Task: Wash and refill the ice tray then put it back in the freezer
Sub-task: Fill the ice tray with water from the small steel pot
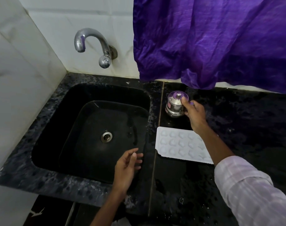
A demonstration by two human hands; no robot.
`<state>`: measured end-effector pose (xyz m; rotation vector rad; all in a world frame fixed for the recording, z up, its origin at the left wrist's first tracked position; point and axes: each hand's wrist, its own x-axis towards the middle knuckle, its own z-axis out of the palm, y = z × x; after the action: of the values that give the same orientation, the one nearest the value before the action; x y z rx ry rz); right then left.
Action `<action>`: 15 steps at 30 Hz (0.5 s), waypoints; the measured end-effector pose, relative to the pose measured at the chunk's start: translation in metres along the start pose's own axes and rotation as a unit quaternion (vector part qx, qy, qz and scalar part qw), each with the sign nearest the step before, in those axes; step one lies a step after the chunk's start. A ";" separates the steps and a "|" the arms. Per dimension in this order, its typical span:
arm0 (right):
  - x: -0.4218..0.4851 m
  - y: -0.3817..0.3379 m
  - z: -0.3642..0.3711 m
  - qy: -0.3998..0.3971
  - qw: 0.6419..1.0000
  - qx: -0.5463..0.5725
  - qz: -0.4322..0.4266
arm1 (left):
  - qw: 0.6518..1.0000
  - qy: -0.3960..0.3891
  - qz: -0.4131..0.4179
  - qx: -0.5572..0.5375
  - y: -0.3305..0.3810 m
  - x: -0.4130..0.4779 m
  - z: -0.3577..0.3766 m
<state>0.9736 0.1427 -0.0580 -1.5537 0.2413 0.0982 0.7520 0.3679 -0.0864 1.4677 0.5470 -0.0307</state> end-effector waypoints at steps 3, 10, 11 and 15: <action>-0.025 -0.017 -0.005 0.035 0.999 -0.019 -0.030 | 0.999 -0.028 0.002 0.022 -0.004 0.005 -0.004; -0.100 -0.058 -0.029 0.077 0.993 -0.035 -0.078 | 0.991 -0.094 0.052 0.085 -0.005 0.018 0.000; -0.110 -0.059 -0.032 0.085 0.992 -0.047 -0.080 | 0.990 -0.097 0.052 0.088 -0.006 0.021 0.002; -0.140 -0.055 -0.039 0.122 0.983 -0.095 -0.096 | 0.986 -0.106 0.071 0.106 -0.007 0.032 0.011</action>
<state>0.8455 0.1158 0.0256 -1.7731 0.2801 -0.2289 0.7809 0.3666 -0.1044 1.6840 0.2704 -0.1355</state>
